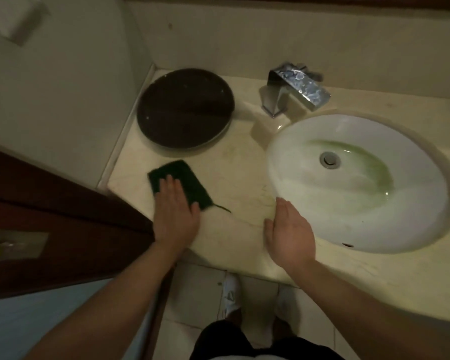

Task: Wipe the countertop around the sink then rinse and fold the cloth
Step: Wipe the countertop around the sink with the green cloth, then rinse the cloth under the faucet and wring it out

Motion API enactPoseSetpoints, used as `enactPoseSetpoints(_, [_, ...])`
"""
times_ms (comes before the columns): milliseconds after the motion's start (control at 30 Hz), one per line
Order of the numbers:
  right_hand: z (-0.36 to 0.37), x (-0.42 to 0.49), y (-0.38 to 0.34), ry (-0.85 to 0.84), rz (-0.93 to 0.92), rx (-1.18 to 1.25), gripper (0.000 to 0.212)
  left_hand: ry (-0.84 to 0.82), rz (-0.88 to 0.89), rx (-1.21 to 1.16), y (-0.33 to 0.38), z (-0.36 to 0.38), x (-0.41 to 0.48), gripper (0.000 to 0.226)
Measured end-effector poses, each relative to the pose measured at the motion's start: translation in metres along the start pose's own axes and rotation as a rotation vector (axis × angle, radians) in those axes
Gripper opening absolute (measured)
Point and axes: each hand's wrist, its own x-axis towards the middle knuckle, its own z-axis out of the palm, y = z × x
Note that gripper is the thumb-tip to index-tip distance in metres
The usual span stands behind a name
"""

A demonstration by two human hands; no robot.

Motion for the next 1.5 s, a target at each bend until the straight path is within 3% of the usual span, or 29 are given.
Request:
enactPoseSetpoints(133, [0.002, -0.002, 0.000, 0.027, -0.010, -0.014, 0.056, 0.020, -0.117, -0.056, -0.002, -0.003, 0.012, 0.073])
enactPoseSetpoints(267, [0.004, -0.003, 0.002, 0.043, -0.005, -0.023, 0.055, -0.003, 0.226, -0.086, 0.065, 0.004, -0.022, 0.065])
enactPoseSetpoints(367, [0.000, -0.003, 0.003, 0.034, 0.018, 0.066, 0.048, -0.045, 0.364, -0.174, 0.094, 0.006, -0.032, 0.058])
enactPoseSetpoints(533, [-0.021, 0.005, -0.001, -0.048, 0.123, 0.347, 0.042, -0.152, 0.425, -0.432, 0.106, -0.009, -0.020, 0.042])
enactPoseSetpoints(700, [-0.026, 0.005, -0.002, 0.079, 0.117, 0.516, 0.013, -0.313, 0.340, -0.809, 0.118, -0.033, -0.033, 0.042])
enactPoseSetpoints(800, [-0.043, 0.004, -0.009, -0.020, 0.281, 0.800, 0.019, -0.398, 0.317, -0.914, 0.120, -0.045, -0.037, 0.040])
enactPoseSetpoints(933, [-0.068, 0.007, -0.012, -0.058, 0.366, 1.145, 0.031, -0.408, 0.372, -0.968, 0.133, -0.063, -0.031, 0.041])
enactPoseSetpoints(1167, [-0.129, 0.020, 0.013, 0.151, 0.421, 1.171, 0.022, -0.407, 0.409, -1.105, 0.186, -0.106, -0.008, 0.037])
enactPoseSetpoints(1333, [-0.172, 0.045, 0.060, 0.342, 0.440, 0.973, 0.022, -0.290, 0.271, -1.256, 0.221, -0.130, 0.027, 0.032])
enactPoseSetpoints(1400, [-0.189, 0.056, 0.087, 0.465, 0.493, 0.873, 0.021, -0.226, 0.245, -1.199, 0.234, -0.134, 0.043, 0.029])
enactPoseSetpoints(1500, [-0.217, 0.072, 0.127, 0.581, 0.491, 0.785, 0.020, -0.103, 0.034, -1.253, 0.251, -0.137, 0.062, 0.029])
